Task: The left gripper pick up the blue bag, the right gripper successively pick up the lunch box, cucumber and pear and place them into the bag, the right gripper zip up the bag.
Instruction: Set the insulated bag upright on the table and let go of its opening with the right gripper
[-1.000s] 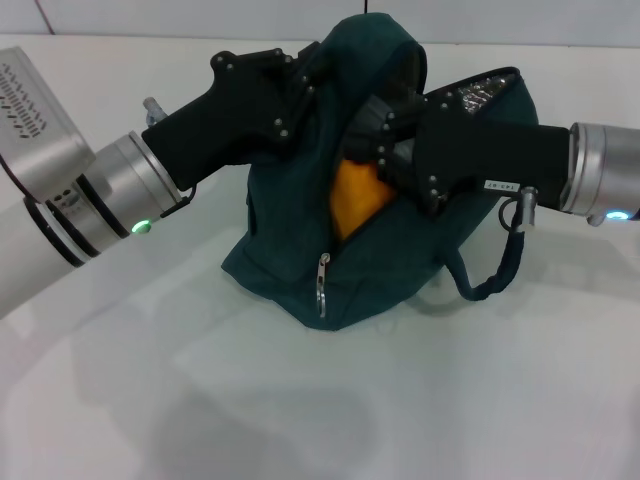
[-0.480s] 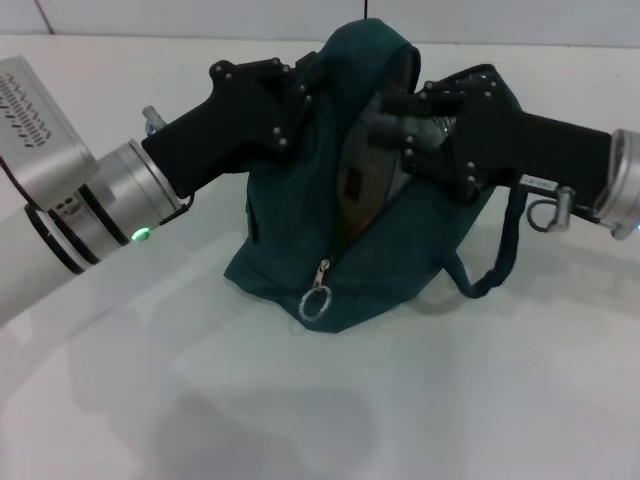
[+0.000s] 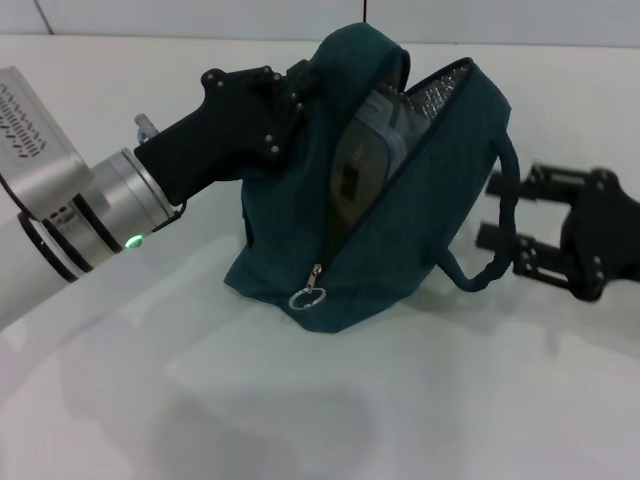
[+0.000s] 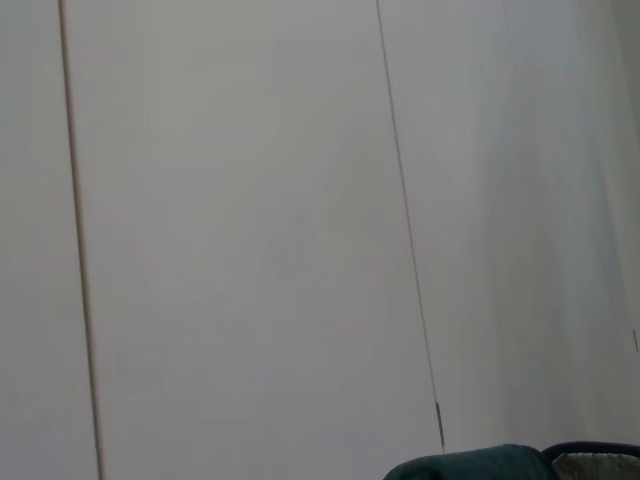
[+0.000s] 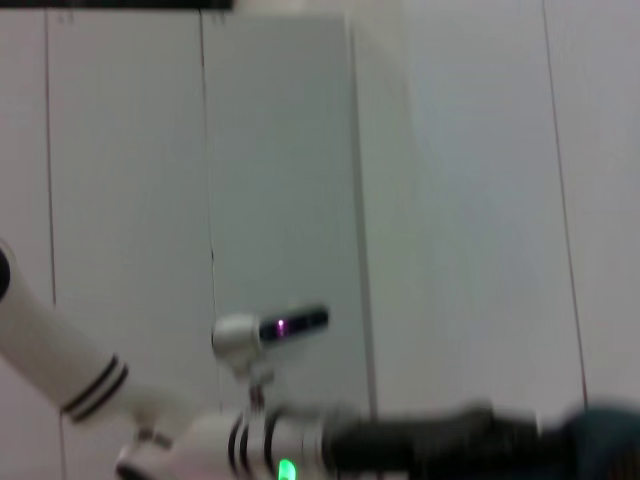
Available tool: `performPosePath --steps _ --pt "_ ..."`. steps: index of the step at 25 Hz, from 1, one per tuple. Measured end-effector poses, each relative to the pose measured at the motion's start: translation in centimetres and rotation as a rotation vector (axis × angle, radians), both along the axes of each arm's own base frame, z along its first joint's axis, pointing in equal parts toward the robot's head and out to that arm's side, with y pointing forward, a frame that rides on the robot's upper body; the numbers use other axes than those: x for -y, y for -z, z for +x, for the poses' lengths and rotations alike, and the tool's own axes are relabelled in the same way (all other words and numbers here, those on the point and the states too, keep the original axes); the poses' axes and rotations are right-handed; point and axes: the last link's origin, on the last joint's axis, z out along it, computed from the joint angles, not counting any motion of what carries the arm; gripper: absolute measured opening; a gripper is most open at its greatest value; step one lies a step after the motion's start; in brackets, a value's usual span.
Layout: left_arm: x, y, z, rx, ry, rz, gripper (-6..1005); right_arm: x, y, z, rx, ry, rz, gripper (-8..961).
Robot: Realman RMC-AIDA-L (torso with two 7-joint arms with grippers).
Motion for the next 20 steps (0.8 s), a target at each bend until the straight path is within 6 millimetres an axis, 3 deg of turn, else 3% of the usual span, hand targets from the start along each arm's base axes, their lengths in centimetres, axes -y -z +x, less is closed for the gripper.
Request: performPosePath --steps 6,16,20 --pt "-0.1 0.1 0.3 -0.006 0.012 0.005 82 -0.1 2.0 1.6 0.13 0.08 -0.073 499" --pt "-0.1 0.3 0.3 -0.001 0.007 0.001 84 -1.1 5.3 -0.1 0.271 0.012 -0.131 481" --pt "0.0 0.2 0.1 0.005 -0.005 0.005 85 -1.2 5.2 0.0 0.263 0.014 -0.098 449"
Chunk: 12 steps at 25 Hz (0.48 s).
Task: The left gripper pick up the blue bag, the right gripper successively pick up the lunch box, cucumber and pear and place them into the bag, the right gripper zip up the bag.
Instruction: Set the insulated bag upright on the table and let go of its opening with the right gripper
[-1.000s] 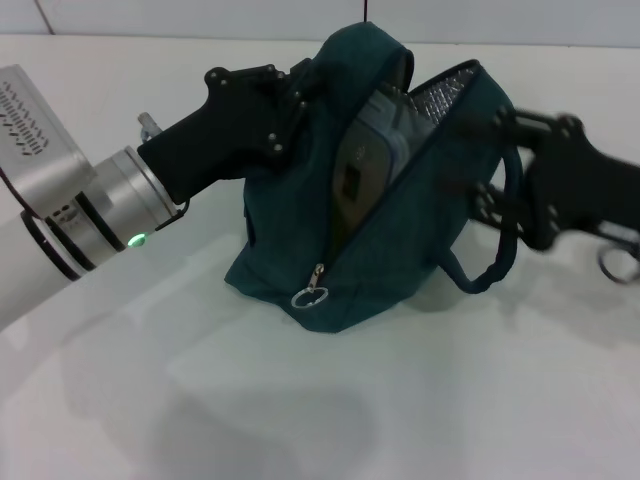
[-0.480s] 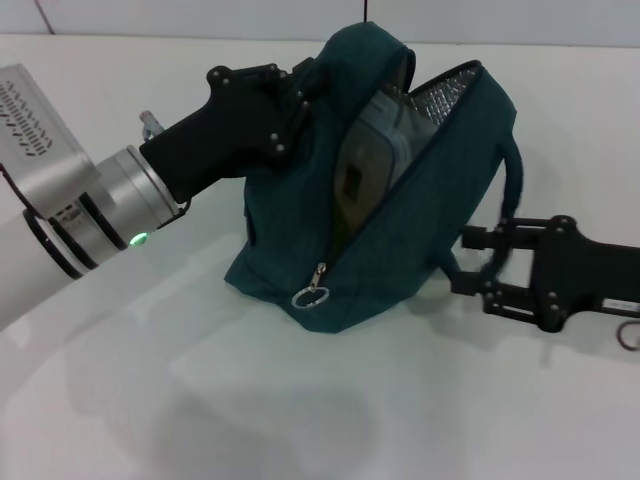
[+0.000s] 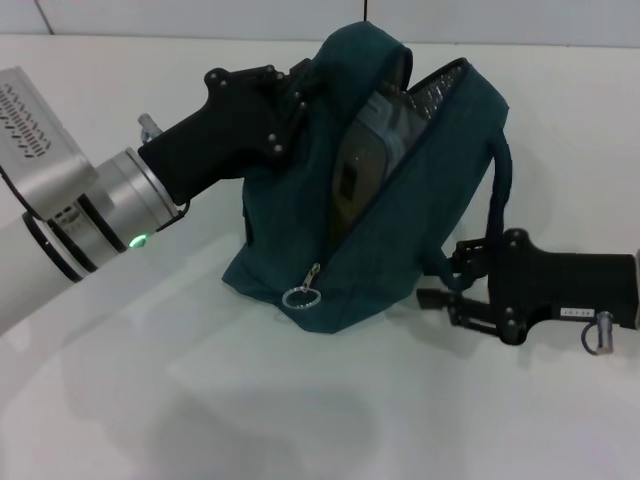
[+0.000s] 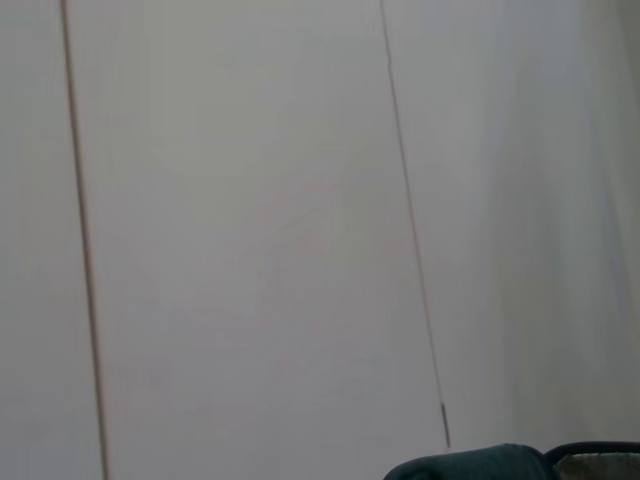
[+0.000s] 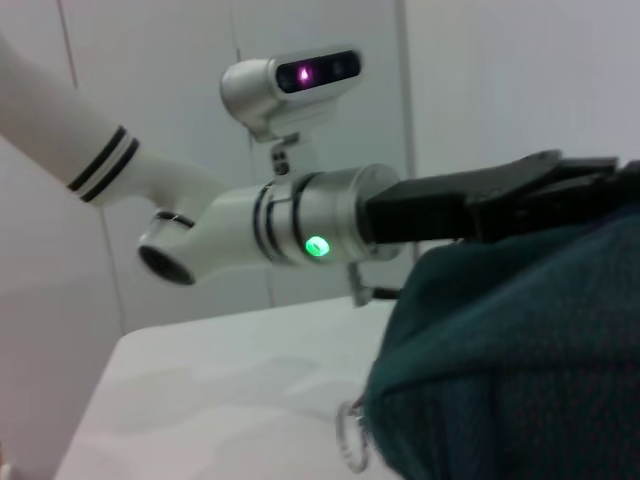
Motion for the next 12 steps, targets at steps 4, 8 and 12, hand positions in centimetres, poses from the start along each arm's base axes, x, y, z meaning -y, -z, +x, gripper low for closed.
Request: performPosePath --steps 4,8,12 --pt "0.3 0.1 -0.5 0.009 -0.022 -0.001 87 0.1 -0.9 0.8 -0.042 -0.021 0.112 351" --pt "0.8 0.1 -1.3 0.031 -0.066 0.003 88 0.6 -2.2 1.4 -0.135 -0.02 0.244 253" --pt "1.8 -0.1 -2.1 0.061 -0.089 0.009 89 0.5 -3.5 1.9 -0.231 0.026 0.371 103"
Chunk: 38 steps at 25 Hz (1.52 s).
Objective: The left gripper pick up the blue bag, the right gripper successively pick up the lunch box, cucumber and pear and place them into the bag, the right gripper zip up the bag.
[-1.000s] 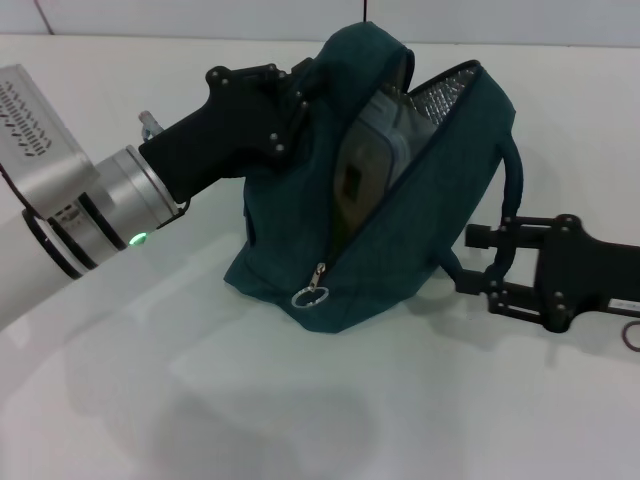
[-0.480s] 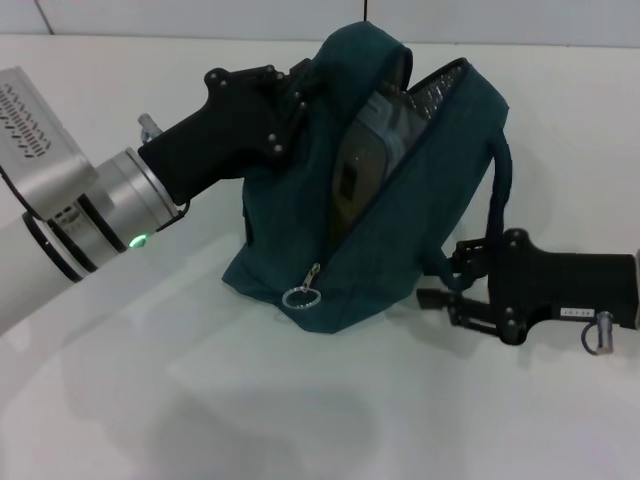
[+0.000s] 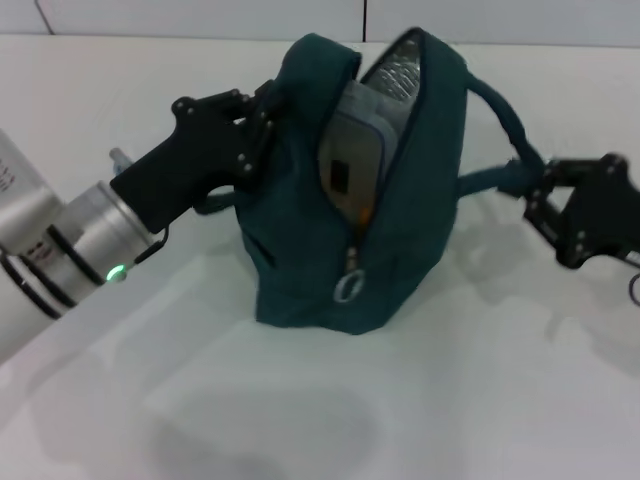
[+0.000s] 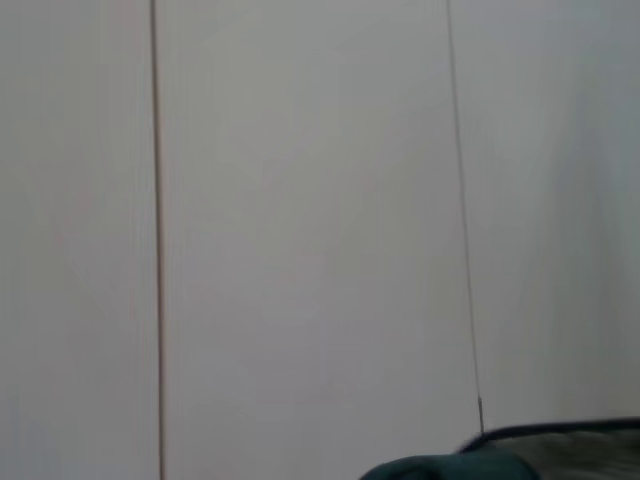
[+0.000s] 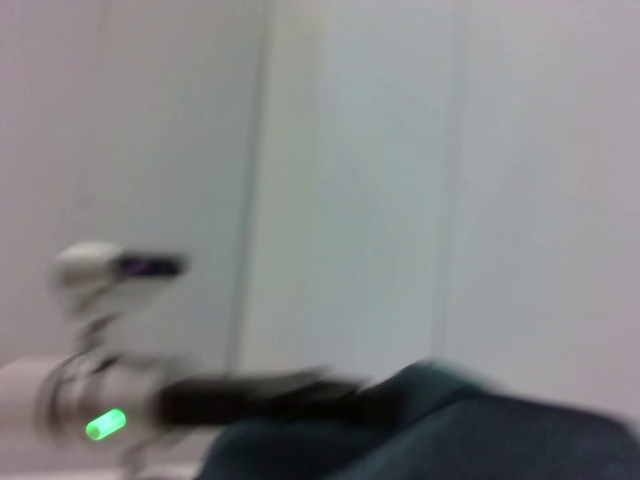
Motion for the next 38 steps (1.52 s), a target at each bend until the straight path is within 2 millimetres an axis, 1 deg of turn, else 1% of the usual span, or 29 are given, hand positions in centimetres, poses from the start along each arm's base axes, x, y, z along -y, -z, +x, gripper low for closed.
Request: performPosePath --steps 1,6,10,12,15,20,28,31,33,36,38 --pt "0.4 -0.1 -0.2 0.008 0.0 0.0 89 -0.1 -0.3 0.1 -0.017 0.012 0.019 66" --pt "3.1 0.1 -0.7 0.064 0.034 -0.009 90 -0.3 -0.6 0.1 -0.032 0.025 0.022 65" --pt "5.7 0.7 -0.9 0.055 0.094 -0.001 91 -0.5 -1.0 0.1 -0.038 0.027 0.012 93" --pt "6.4 1.2 -0.8 0.046 0.119 -0.024 92 -0.4 -1.2 0.0 -0.043 0.014 0.002 108" --pt "6.9 1.7 -0.8 0.048 0.119 -0.053 93 0.1 -1.2 0.0 -0.041 -0.008 -0.021 129" --pt "7.1 1.9 -0.8 0.054 0.108 -0.067 94 1.0 -1.0 0.8 -0.041 0.017 -0.029 165" --pt "7.4 2.0 -0.9 0.056 0.11 -0.068 293 2.0 -1.0 1.7 -0.053 0.05 -0.026 222" --pt "7.3 2.0 -0.9 0.053 0.11 -0.068 393 2.1 -1.1 1.8 -0.06 0.052 -0.021 243" --pt "7.3 2.0 -0.9 0.051 0.11 -0.068 459 2.2 -1.3 1.7 -0.067 0.046 -0.021 336" --pt "7.2 2.0 -0.9 0.047 0.109 -0.068 463 2.6 -1.9 1.8 -0.087 0.033 -0.012 475" --pt "7.2 2.1 -0.9 0.044 0.107 -0.068 465 2.9 -2.6 1.9 -0.118 0.026 0.013 529"
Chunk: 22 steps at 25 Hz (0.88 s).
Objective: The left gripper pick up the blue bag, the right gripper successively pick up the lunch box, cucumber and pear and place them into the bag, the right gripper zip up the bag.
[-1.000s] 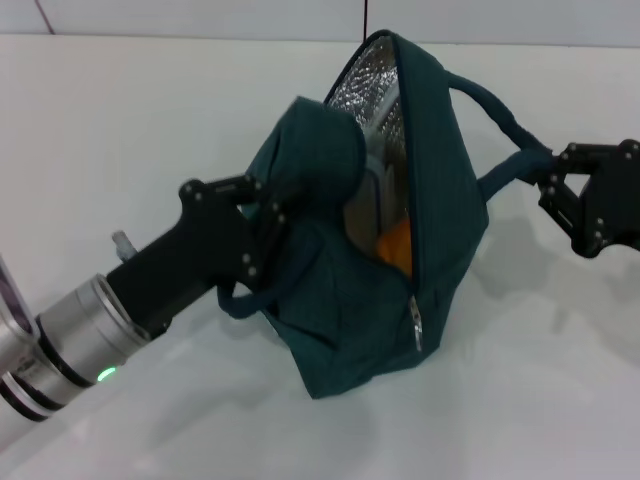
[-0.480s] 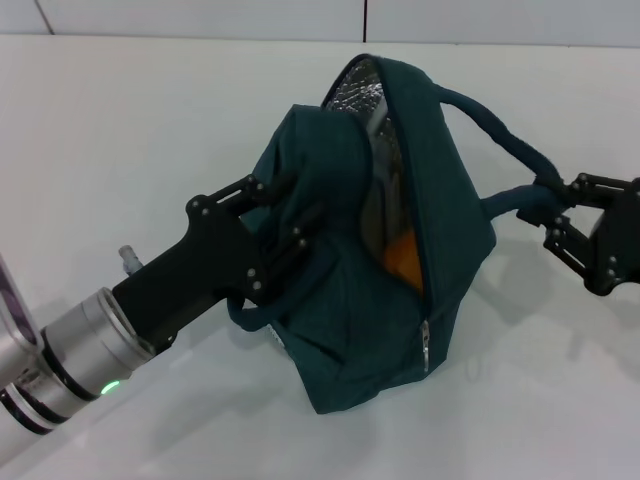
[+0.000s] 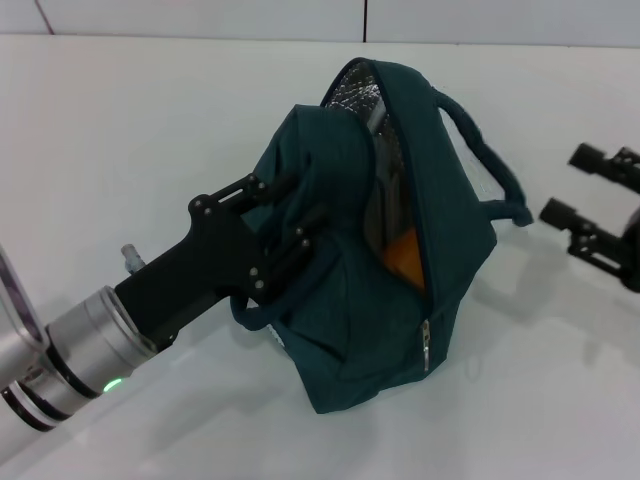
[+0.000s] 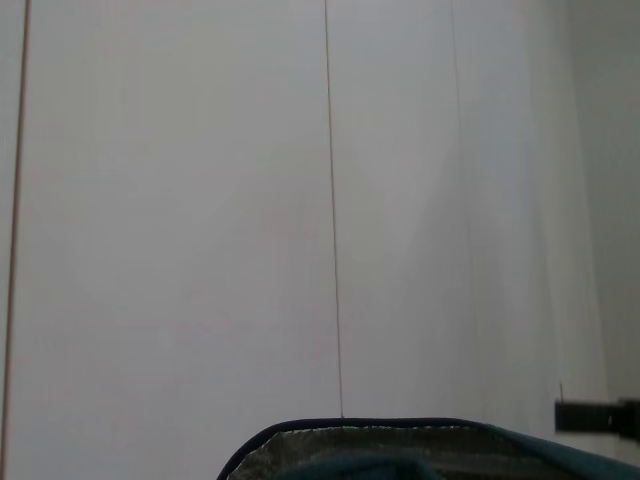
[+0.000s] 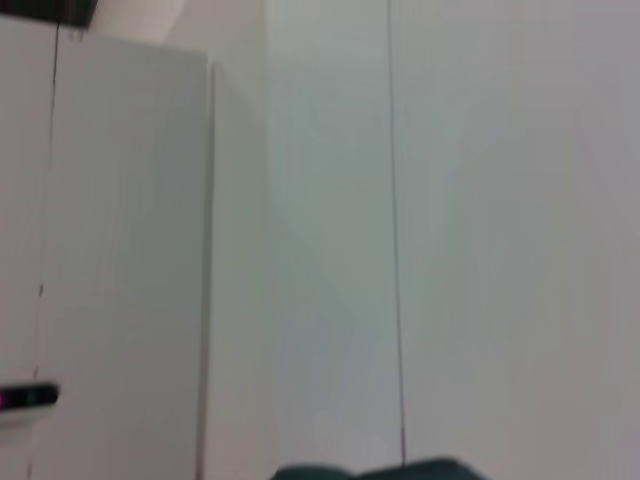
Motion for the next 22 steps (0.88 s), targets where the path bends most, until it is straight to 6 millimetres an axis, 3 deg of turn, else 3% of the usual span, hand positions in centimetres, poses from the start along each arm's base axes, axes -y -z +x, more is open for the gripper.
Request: performPosePath --steps 4,8,10,11,16,20,22 --pt "-0.1 0.0 -0.1 -0.003 -0.006 0.005 470 0.1 -0.9 0.1 -0.038 0.001 0.043 638" --pt "-0.3 0.0 0.0 -0.008 -0.005 0.007 475 0.7 -1.0 -0.1 -0.037 -0.041 0.003 633" --pt "-0.4 0.0 0.0 -0.011 -0.006 0.008 477 1.0 -0.4 -0.4 0.016 -0.087 -0.095 631" --pt "-0.4 0.0 0.0 -0.012 -0.006 0.009 479 1.0 0.5 -0.8 0.09 -0.121 -0.234 631" --pt "-0.9 0.0 0.4 -0.013 0.01 0.008 485 0.8 2.9 -1.6 0.223 -0.159 -0.444 627" --pt "-1.0 0.1 0.5 -0.015 0.012 0.005 490 0.4 4.8 -2.0 0.283 -0.135 -0.488 624" --pt "-1.0 0.1 0.5 -0.017 0.012 0.005 492 0.0 5.5 -2.2 0.313 -0.125 -0.504 575"
